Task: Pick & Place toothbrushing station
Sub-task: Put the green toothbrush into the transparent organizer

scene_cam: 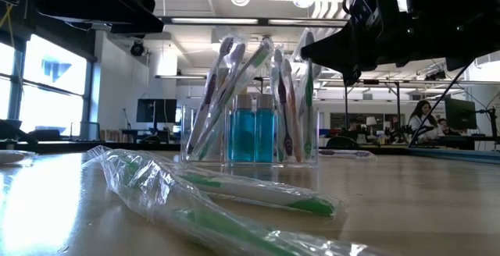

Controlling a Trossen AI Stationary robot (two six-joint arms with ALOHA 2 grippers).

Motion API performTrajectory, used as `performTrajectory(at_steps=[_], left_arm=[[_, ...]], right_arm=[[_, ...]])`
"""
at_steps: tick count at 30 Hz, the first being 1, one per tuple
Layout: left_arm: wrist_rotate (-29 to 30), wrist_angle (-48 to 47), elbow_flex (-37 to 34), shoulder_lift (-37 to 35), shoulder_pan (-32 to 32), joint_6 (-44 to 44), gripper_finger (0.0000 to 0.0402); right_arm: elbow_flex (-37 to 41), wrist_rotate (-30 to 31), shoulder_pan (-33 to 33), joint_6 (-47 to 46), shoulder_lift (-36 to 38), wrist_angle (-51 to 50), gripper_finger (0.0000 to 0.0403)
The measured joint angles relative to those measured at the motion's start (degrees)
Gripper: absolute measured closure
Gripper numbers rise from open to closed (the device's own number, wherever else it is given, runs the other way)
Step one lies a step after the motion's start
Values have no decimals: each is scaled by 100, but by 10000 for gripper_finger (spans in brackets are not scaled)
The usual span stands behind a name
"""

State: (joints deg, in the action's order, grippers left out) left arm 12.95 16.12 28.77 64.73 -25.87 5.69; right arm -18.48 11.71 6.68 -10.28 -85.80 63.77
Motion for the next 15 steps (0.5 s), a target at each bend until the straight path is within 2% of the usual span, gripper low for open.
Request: performTrajectory(at_steps=[15], left_arm=[[0, -128, 0, 0, 0, -9, 218]], right_arm=[[2, -164, 8, 0, -2, -40, 323]])
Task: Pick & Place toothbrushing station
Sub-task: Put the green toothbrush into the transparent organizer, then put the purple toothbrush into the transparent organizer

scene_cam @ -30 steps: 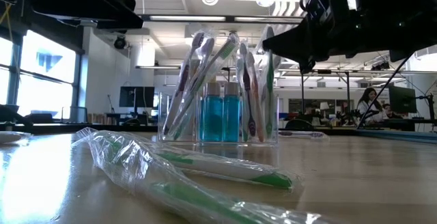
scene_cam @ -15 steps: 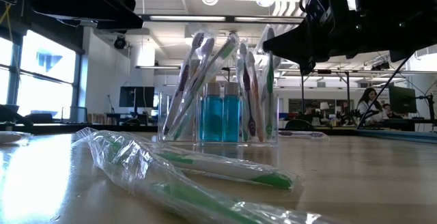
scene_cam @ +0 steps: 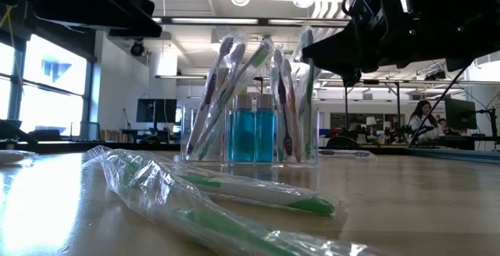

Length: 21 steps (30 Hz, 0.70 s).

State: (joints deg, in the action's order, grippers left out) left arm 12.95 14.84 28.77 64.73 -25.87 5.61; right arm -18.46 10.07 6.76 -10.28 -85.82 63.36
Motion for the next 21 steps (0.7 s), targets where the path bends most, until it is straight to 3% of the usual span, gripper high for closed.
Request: performTrajectory(at_steps=[13, 21], left_arm=[[0, -3, 0, 2, 0, -2, 218], [0, -3, 0, 2, 0, -2, 218]], right_arm=[[0, -130, 1, 3, 0, -13, 196], [0, -163, 58, 389, 45, -50, 175]])
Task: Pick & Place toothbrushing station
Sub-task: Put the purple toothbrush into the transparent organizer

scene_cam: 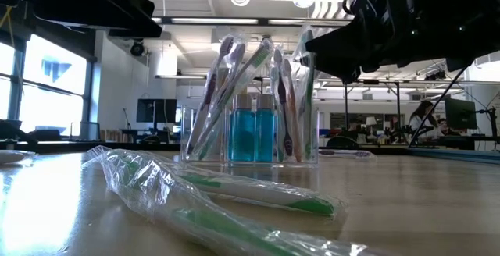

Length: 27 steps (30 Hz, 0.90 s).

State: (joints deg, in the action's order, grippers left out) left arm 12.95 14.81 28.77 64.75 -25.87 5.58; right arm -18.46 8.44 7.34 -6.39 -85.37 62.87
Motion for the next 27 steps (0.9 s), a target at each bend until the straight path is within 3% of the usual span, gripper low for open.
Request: performTrajectory(at_steps=[8, 20, 27], left_arm=[[0, -39, 0, 0, 0, -31, 218], [-2, -172, 2, 0, 0, -156, 218], [0, -170, 2, 0, 0, -168, 218]], right_arm=[[0, 125, 147, 381, 623, -172, 176], [0, 765, 642, 498, 2292, -2630, 176], [0, 1729, 997, -55, 3002, -4199, 176]])
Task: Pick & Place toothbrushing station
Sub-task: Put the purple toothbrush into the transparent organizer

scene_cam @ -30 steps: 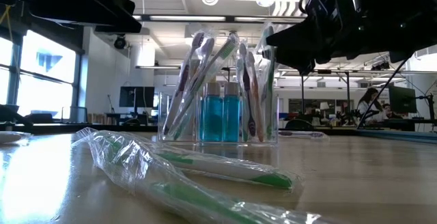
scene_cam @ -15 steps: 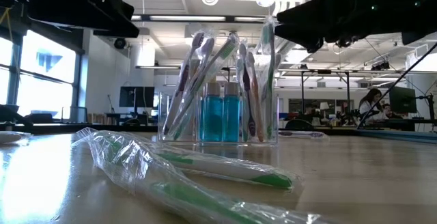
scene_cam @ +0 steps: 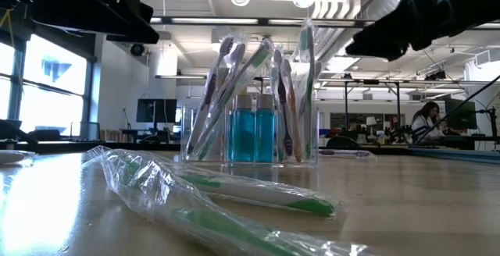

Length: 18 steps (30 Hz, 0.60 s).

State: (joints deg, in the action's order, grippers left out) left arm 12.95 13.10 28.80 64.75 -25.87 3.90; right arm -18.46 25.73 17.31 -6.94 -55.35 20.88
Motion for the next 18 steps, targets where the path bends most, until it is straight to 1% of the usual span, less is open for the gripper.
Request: performTrajectory(at_steps=[4, 6, 9, 13, 18], left_arm=[[-1, 10, 0, 0, 0, 0, 218], [0, 29, 0, 0, 0, 3, 218], [4, 37, 0, 0, 0, 11, 218], [7, 44, 0, 0, 0, 20, 218], [26, 44, 0, 0, 0, 73, 218]], right_arm=[[0, 671, 52, -624, 308, -656, 176], [0, 873, -8, -686, 431, -858, 176], [0, 890, -223, -684, 629, -1089, 176], [-2, 854, -709, -812, 898, -1438, 176], [-373, 637, -1605, -1157, 1085, -2701, 176]])
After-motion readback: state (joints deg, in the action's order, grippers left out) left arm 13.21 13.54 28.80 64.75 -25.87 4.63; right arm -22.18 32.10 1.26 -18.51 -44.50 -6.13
